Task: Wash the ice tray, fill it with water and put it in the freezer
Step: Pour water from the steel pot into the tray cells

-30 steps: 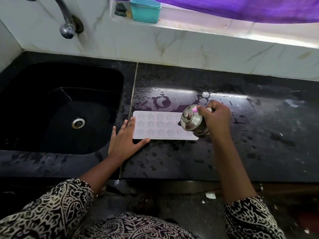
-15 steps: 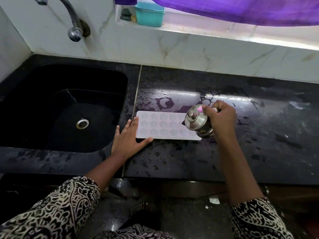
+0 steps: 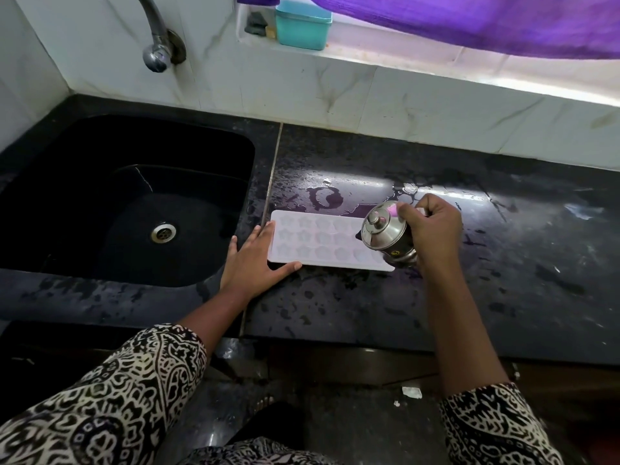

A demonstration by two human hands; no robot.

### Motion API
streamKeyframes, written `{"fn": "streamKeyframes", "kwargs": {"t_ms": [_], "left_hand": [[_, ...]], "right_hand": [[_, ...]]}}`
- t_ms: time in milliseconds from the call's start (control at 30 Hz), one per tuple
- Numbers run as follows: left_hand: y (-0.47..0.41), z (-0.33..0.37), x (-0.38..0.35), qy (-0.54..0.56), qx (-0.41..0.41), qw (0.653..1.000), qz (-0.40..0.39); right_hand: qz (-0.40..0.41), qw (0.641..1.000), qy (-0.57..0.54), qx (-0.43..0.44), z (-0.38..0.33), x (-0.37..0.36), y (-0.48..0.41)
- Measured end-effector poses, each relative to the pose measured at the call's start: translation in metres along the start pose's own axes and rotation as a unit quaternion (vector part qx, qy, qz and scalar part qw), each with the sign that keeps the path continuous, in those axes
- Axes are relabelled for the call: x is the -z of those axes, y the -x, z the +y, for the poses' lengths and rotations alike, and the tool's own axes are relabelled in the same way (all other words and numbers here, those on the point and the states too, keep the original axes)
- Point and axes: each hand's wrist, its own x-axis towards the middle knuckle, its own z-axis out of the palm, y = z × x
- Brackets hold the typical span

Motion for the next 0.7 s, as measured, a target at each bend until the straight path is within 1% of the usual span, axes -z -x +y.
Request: {"fn": "streamKeyframes", "kwargs": {"t_ms": [167, 700], "left_hand": [[-0.0009, -0.0004, -0.0006, -0.003, 0.002, 1.0, -0.002], [0.0, -0.0004, 0.0014, -0.003, 0.003, 1.0, -0.004]], "right_hand": [[0.003, 1.0, -0.01, -0.001, -0.0034, -0.0007, -0.0003], [0.001, 1.0, 0.01, 0.008, -0.0072, -0.0022, -0.005]]}}
